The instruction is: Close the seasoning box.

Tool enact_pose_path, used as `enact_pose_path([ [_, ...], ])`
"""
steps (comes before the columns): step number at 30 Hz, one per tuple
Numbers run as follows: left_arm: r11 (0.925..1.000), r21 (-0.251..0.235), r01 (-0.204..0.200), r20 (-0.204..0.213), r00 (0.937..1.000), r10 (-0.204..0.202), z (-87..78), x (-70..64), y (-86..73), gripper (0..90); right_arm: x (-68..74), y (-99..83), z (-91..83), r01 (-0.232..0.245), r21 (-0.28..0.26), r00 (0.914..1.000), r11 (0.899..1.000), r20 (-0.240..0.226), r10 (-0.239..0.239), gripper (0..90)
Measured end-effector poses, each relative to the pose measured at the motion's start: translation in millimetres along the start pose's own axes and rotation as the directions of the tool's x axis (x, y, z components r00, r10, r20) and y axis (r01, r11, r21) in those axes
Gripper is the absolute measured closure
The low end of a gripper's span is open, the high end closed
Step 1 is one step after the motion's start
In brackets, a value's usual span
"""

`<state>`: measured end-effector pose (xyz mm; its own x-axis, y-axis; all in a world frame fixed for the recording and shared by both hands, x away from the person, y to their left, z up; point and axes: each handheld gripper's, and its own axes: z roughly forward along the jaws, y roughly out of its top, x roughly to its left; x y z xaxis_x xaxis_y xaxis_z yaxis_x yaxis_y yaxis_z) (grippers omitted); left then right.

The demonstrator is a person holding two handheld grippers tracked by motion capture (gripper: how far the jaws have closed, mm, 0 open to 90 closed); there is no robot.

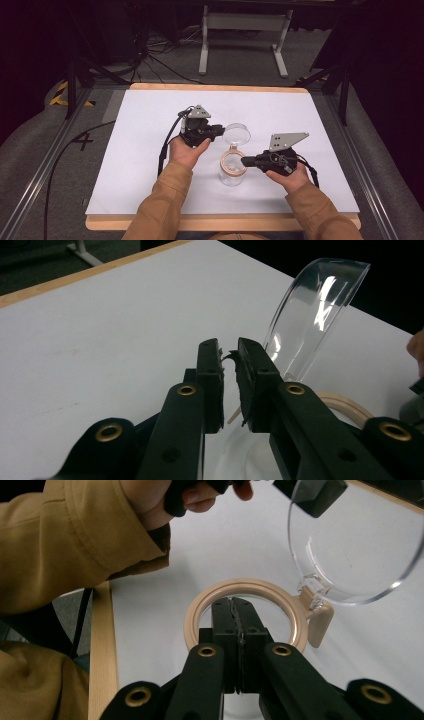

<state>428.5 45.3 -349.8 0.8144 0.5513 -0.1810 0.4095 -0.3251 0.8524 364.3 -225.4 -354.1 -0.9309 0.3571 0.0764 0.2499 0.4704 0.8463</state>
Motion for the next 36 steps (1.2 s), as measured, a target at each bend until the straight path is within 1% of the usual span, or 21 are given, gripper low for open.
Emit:
enact_pose_path([
  [1, 0.9999, 0.005, -0.01, 0.006, 0.9999, 0.01, -1.3, -1.2, -0.6, 82.5, -2.9, 0.7, 0.1, -0.013, -0.011, 0.9999, 1.0, -0.005, 0.013, 89.7],
  [2, 0.9999, 0.005, -0.01, 0.006, 0.9999, 0.01, -1.3, -1.2, -0.6, 82.9, -2.9, 0.7, 0.1, -0.013, -0.011, 0.9999, 1.0, -0.005, 0.013, 89.7],
  [3, 0.9998, 0.005, -0.019, 0.01, 0.9998, 0.019, -2.2, -2.5, -1.3, 83.0, -4.9, 1.7, 0.9, -0.023, -0.021, 0.9997, 1.0, -0.013, 0.022, 89.7],
  [6, 0.9998, 0.007, -0.019, 0.019, 0.9996, 0.019, -3.1, -4.4, -2.0, 83.6, -5.9, 2.6, 2.0, -0.022, -0.025, 0.9996, 0.999, -0.016, 0.022, 89.7],
  [7, 0.9992, 0.021, -0.033, 0.024, 0.9992, 0.033, -4.4, -4.8, -2.0, 83.6, -6.1, 2.9, 2.3, -0.023, -0.026, 0.9996, 0.999, -0.017, 0.022, 89.7],
  [8, 0.9992, 0.015, -0.037, 0.024, 0.9991, 0.036, -4.4, -6.0, -2.6, 84.2, -6.3, 3.3, 2.7, -0.027, -0.026, 0.9994, 0.999, -0.02, 0.027, 89.7],
  [9, 0.9989, 0.022, -0.041, 0.02, 0.999, 0.041, -4.9, -7.5, -2.9, 85.1, -6.8, 3.6, 3.0, -0.028, -0.028, 0.9994, 0.999, -0.022, 0.027, 89.7],
  [12, 0.9956, 0.051, -0.079, 0.036, 0.9964, 0.077, -4.4, -9.9, -3.3, 89.4, -7.4, 4.7, 3.6, -0.029, -0.03, 0.9991, 0.999, -0.032, 0.028, 89.7],
  [13, 0.9951, 0.057, -0.081, 0.041, 0.9961, 0.079, -4.8, -10.5, -3.3, 89.6, -7.4, 5.0, 3.5, -0.03, -0.031, 0.999, 0.999, -0.035, 0.028, 89.6],
  [15, 0.9953, 0.058, -0.078, 0.065, 0.9951, 0.074, -5.8, -10.8, -3.6, 89.7, -7.3, 5.6, 3.4, -0.028, -0.03, 0.9987, 0.999, -0.043, 0.026, 89.6],
  [17, 0.994, 0.062, -0.09, 0.072, 0.9938, 0.085, -7.6, -9.9, -3.3, 89.8, -6.9, 5.8, 3.8, -0.027, -0.028, 0.9984, 0.999, -0.049, 0.026, 89.7],
  [18, 0.9956, 0.053, -0.078, 0.072, 0.9946, 0.074, -8.3, -10.1, -3.6, 89.8, -6.6, 5.9, 3.8, -0.028, -0.026, 0.9984, 0.999, -0.049, 0.026, 89.7],
  [23, 0.9963, 0.042, -0.075, 0.076, 0.9945, 0.072, -10.6, -8.5, -3.5, 89.8, -5.8, 6.0, 4.0, -0.027, -0.023, 0.9983, 0.999, -0.052, 0.026, 89.7],
  [27, 0.9959, 0.048, -0.077, 0.078, 0.9943, 0.073, -11.9, -9.2, -2.9, 89.8, -5.7, 6.1, 3.4, -0.027, -0.025, 0.9982, 0.999, -0.055, 0.026, 89.7],
  [28, 0.9959, 0.044, -0.079, 0.08, 0.9939, 0.076, -12.1, -9.3, -2.7, 89.8, -5.6, 6.2, 3.2, -0.027, -0.025, 0.9981, 0.999, -0.056, 0.025, 89.6],
  [32, 0.994, 0.056, -0.093, 0.092, 0.9919, 0.088, -17.0, -9.5, -1.0, 89.6, -4.0, 6.6, 3.1, -0.021, -0.013, 0.9975, 1.0, -0.067, 0.02, 89.7],
  [35, 0.9923, 0.056, -0.111, 0.109, 0.9886, 0.104, -23.3, -8.4, 0.0, 88.8, -2.1, 6.7, 3.2, -0.015, 0.001, 0.9967, 1.0, -0.08, 0.015, 89.7],
  [36, 0.9922, 0.057, -0.111, 0.112, 0.9882, 0.104, -25.5, -8.7, 0.4, 88.7, -1.7, 6.7, 3.6, -0.008, 0.005, 0.9965, 1.0, -0.083, 0.009, 89.6],
])
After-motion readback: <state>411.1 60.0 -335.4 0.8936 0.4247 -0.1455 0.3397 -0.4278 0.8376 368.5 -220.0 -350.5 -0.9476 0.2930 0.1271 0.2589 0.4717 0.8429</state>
